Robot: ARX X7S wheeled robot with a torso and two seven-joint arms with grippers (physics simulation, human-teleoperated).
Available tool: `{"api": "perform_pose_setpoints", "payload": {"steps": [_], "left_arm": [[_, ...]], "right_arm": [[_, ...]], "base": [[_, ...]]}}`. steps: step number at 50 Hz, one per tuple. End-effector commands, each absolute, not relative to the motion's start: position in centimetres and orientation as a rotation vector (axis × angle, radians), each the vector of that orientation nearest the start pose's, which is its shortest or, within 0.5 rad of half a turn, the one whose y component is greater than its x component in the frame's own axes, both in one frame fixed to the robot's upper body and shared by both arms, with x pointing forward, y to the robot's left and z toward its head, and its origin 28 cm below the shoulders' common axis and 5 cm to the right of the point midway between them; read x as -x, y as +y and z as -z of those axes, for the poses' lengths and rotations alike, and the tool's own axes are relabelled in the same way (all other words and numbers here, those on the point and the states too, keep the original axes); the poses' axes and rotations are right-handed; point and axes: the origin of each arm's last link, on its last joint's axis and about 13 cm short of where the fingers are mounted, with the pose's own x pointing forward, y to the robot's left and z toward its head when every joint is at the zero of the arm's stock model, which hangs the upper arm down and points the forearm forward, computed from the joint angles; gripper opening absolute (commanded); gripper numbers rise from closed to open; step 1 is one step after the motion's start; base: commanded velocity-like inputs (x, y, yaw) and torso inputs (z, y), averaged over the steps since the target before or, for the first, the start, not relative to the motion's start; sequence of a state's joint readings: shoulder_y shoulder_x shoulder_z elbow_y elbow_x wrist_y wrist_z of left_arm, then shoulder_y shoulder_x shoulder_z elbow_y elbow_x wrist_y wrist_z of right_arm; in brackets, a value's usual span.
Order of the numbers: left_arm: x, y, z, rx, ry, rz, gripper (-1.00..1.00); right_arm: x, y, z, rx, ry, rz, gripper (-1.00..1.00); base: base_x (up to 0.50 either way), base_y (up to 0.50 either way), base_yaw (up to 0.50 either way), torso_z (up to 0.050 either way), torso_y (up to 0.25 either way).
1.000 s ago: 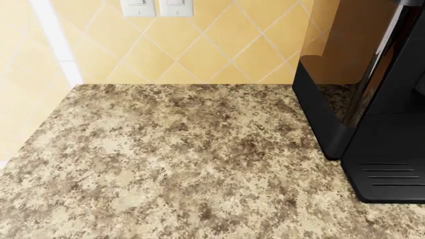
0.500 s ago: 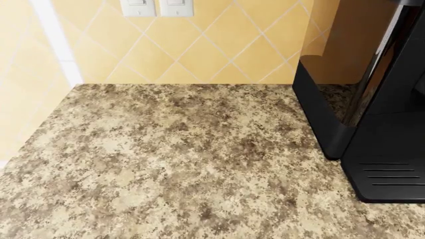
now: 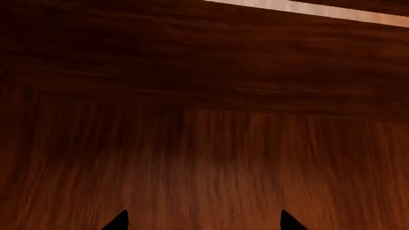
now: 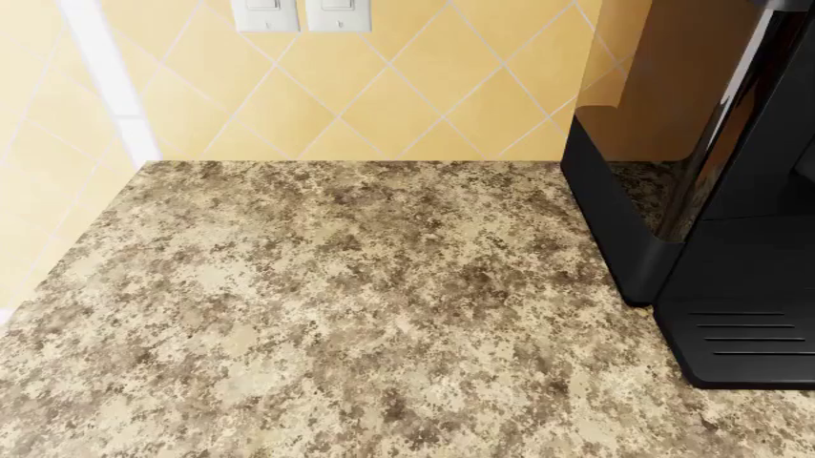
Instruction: Pick the peach, ginger from the counter and place them in the cabinet. Then close the cabinet.
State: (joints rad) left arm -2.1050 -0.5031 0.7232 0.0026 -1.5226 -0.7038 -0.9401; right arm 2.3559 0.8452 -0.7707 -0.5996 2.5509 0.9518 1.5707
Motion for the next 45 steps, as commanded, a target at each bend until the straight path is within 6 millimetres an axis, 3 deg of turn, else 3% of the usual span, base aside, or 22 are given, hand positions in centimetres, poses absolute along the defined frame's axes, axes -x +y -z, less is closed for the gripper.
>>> {"api": "perform_pose_setpoints", "payload": {"steps": [1, 17, 45], "left_arm": [[-19.0, 18.4, -52.0, 0.107, -0.704, 0.127, 1.0], [-17.6, 18.6, -51.6, 0.123, -0.736, 0.154, 1.0], [-16.9, 19.1, -50.4, 0.145, -0.75, 0.161, 1.0]], "right_arm": [[-6.5, -10.4, -42.3, 0.381, -0.451, -0.127, 1.0], [-6.4, -10.6, -42.1, 0.387, -0.456, -0.112, 1.0], [-6.5, -10.7, -41.8, 0.392, -0.442, -0.101, 1.0]], "base": [[0.0, 0.0, 0.0, 0.0, 0.0], [0.0, 0.0, 0.0, 0.0, 0.0], [-0.49, 0.0, 0.0, 0.0, 0.0]]}}
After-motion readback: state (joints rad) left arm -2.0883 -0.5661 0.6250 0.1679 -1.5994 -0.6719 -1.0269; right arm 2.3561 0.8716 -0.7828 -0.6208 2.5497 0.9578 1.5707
